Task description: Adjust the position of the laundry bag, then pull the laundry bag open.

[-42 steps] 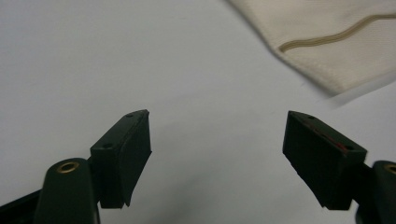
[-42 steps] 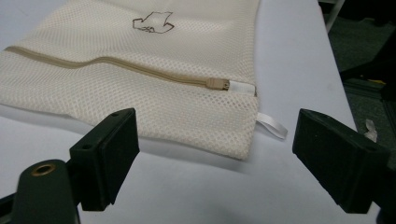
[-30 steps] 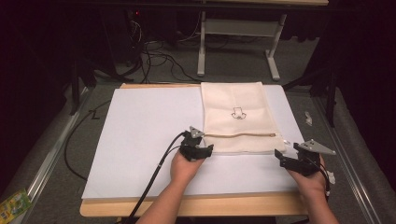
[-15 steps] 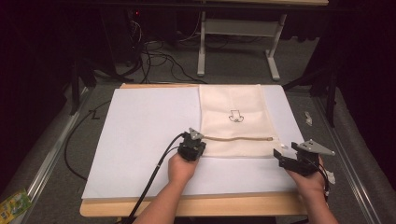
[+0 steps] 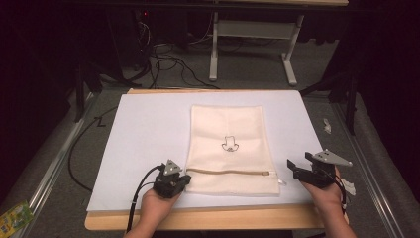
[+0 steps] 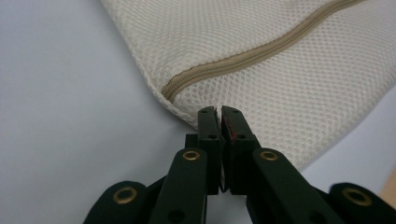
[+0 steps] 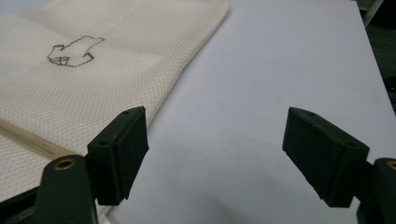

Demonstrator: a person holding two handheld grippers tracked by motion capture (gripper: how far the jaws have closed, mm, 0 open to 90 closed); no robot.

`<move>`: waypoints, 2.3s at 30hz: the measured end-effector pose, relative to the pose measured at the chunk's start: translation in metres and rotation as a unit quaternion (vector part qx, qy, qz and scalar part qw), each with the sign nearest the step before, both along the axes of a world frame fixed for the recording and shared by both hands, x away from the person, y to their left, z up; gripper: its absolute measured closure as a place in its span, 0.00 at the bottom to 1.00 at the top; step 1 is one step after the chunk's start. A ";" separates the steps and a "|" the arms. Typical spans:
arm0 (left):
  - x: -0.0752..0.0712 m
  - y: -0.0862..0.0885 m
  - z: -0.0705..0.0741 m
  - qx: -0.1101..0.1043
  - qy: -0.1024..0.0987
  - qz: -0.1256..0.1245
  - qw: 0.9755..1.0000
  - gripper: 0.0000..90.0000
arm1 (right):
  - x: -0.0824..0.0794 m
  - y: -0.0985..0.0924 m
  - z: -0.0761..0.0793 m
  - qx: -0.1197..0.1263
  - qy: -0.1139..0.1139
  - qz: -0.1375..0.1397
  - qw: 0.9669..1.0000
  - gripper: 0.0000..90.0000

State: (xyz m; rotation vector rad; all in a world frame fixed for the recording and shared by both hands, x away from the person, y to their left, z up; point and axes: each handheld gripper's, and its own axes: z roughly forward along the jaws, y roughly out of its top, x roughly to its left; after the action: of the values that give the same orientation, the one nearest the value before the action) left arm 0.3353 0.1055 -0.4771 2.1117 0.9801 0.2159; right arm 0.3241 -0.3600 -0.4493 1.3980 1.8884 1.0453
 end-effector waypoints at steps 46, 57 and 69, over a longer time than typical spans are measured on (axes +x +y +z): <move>0.006 0.026 0.008 -0.050 -0.052 0.039 0.997 0.38 | -0.002 0.042 -0.024 0.023 0.129 0.065 0.989 0.74; 0.006 0.017 0.013 -0.069 -0.068 0.038 0.995 0.38 | -0.006 0.047 -0.022 -0.007 0.126 0.092 0.988 0.93; -0.004 0.002 0.013 -0.076 -0.080 0.021 0.994 0.48 | -0.009 0.044 -0.008 0.005 0.104 0.109 0.989 0.94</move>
State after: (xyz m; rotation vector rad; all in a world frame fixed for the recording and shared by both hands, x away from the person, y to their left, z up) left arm 0.3316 0.1076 -0.4642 1.9050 0.9177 0.3162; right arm 0.3155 -0.3162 -0.4572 1.3752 2.2312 1.0450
